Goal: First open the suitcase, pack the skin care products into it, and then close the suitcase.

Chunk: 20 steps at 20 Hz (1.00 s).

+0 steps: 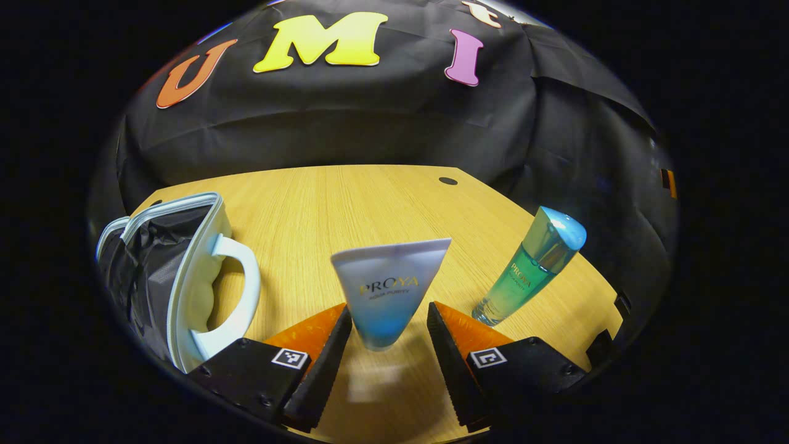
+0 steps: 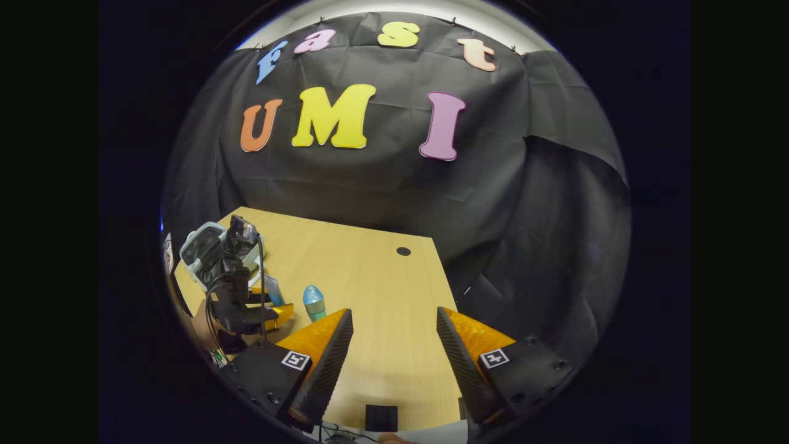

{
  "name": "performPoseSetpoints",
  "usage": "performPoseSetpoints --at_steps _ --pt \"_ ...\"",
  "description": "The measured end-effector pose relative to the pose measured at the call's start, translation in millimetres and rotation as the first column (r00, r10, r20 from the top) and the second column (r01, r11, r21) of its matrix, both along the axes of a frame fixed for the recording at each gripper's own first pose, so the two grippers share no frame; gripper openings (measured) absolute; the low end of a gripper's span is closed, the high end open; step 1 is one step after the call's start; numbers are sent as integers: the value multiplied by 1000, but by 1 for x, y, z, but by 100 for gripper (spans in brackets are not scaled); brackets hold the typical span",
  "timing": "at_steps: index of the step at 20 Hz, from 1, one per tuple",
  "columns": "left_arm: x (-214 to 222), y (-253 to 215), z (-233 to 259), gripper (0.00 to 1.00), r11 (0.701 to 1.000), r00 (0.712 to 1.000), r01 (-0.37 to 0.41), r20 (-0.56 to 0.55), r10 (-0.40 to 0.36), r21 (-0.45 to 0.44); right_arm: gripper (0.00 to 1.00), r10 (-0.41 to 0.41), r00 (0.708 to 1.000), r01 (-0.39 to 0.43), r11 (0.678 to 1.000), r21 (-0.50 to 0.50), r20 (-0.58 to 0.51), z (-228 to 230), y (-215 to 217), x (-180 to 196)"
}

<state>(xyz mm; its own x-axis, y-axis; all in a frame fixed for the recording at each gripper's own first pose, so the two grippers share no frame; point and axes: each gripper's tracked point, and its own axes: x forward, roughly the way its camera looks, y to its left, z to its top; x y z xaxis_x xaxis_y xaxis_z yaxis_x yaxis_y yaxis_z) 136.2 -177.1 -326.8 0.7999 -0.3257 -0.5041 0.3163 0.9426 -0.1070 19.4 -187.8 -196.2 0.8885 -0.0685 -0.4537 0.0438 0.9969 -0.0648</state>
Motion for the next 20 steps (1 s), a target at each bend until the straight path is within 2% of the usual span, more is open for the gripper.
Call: performPoseSetpoints --at_steps 1,3,4,5,6,7,8,9,10,11,14,17,20 --pt "1 -2 -1 80 1000 1000 7 -5 -7 -3 81 -3 1000 3 1000 -1 -3 -2 -2 0" --pt "4 4 -5 71 1000 1000 -21 -5 21 21 81 -11 1000 11 1000 -3 -12 -5 -7 -4" --pt "5 4 -7 59 999 1000 -28 -10 28 18 80 -13 1000 13 1000 -1 -16 -6 -7 -5" --pt "4 4 -6 53 1000 1000 -26 -9 26 17 81 -11 1000 11 1000 0 -20 -8 -5 -5" --pt "3 5 -6 59 1000 1000 -21 -14 21 24 81 -6 1000 6 1000 0 -25 -11 -3 -6" --pt "1 7 -5 51 999 1000 -23 -21 23 25 81 1 1000 -1 1000 -1 -32 -15 0 -6" --pt "-2 7 -4 57 1000 999 -22 -34 22 14 81 9 999 -9 1000 2 -39 -19 3 -5" --pt "-6 9 0 49 1000 999 -29 -42 30 4 81 22 999 -22 1000 10 -45 -24 8 -3" --pt "-11 13 7 56 999 998 -38 -46 38 -8 82 36 998 -35 999 16 -50 -28 14 -2" --pt "-17 17 15 49 999 998 -45 -49 44 -16 82 50 998 -49 999 20 -49 -32 21 0" --pt "-38 36 49 49 997 996 -75 -46 73 -32 81 111 993 -109 993 40 -42 -49 48 12" --pt "-64 64 82 49 994 993 -108 -48 107 -21 81 173 985 -172 983 57 -7 -72 81 29" --pt "-86 111 105 48 984 982 -174 -73 176 24 81 182 983 -181 982 55 -20 -113 104 48"
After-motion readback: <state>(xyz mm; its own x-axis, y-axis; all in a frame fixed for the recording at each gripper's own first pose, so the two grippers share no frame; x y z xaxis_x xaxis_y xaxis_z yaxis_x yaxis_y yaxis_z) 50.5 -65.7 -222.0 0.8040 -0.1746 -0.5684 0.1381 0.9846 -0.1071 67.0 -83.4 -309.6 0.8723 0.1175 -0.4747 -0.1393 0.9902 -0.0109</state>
